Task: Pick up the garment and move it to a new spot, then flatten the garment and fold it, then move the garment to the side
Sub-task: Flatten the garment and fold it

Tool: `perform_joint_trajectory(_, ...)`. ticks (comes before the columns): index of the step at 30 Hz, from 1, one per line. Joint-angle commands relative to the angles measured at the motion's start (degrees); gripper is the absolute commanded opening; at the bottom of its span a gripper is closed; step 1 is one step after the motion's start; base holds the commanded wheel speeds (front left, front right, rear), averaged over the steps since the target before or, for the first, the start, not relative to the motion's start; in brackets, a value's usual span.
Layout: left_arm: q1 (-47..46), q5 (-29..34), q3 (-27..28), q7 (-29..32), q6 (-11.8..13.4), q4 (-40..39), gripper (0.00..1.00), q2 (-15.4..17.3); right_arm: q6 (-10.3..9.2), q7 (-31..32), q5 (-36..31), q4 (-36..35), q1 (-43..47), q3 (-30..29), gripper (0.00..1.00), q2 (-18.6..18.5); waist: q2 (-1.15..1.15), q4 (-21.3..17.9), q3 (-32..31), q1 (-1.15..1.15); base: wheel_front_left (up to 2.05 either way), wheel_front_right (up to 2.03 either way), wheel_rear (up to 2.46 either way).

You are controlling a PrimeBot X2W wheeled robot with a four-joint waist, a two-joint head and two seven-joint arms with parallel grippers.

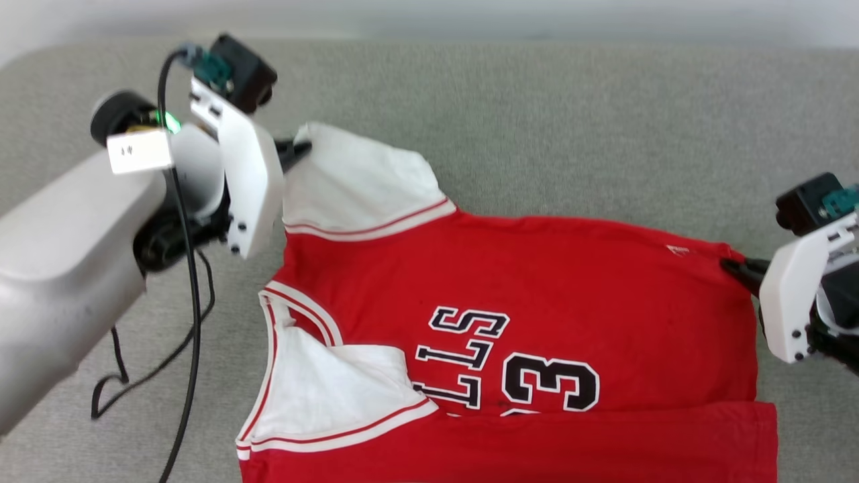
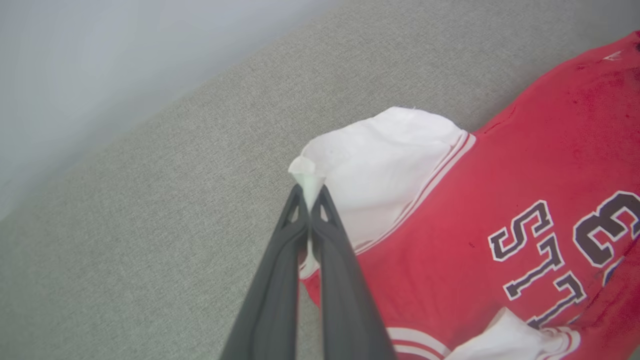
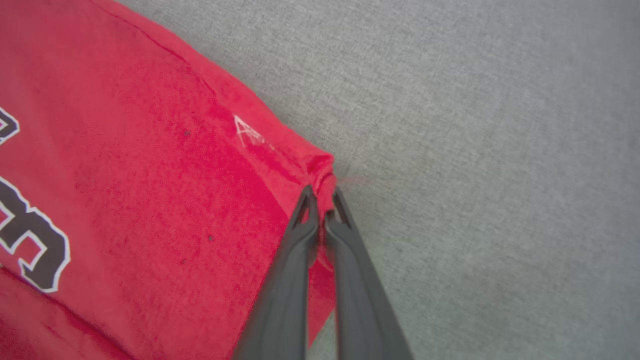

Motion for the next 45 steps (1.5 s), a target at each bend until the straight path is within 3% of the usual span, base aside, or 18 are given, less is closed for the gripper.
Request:
perform_joint_trajectory(1,1.7,-0.25,-0.4,-0.45,0.23,-0.72,0.0,0.41,-0.05,-0.89,0.36,-0.44,1.17,-0.71,0.0,-0.39,0.0,0.53,-2.49,0.0,0.0,0.0,0.0)
perform_joint_trajectory(8,8.76,-1.72,-1.29,-1.7,2.93,-6.63,0.0,3.93,-0.05,-3.09,0.75,-3.45,9.08,-3.44,0.0,-1.52,0.0,1.56,-6.16,0.0,0.0,0.0,0.0)
perform_joint_trajectory(21,24.79,-4.31,-3.14,-5.49,10.21,-17.45,0.0,10.55,-0.05,-3.6,0.2,-10.02,25.26,-10.58,0.0,-0.83,0.0,2.31,-10.4,0.0,0.0,0.0,0.0)
perform_joint_trajectory(33,34.26,-7.1,-3.86,-8.54,12.0,-17.67,0.0,10.71,-0.05,-0.46,-0.99,-13.85,34.55,-15.76,0.0,1.25,0.0,2.56,-8.2,0.0,0.0,0.0,0.0)
perform_joint_trajectory(41,36.62,-7.87,-3.37,-11.65,12.53,-14.64,0.0,8.64,-0.05,0.39,-2.1,-11.61,36.86,-15.73,0.0,3.74,0.0,2.61,-7.51,0.0,0.0,0.0,0.0)
perform_joint_trajectory(43,37.15,-7.64,-2.78,-13.64,13.03,-13.84,1.0,8.07,-0.07,-0.52,-2.04,-11.26,36.32,-16.51,1.0,4.45,0.0,2.58,-8.04,0.0,0.0,0.0,0.0)
perform_joint_trajectory(45,37.56,-7.32,-1.83,-16.44,14.04,-13.49,1.0,7.5,-0.07,-1.67,-2.22,-11.83,35.84,-17.31,1.0,4.63,0.0,2.55,-8.71,0.0,0.0,0.0,0.0)
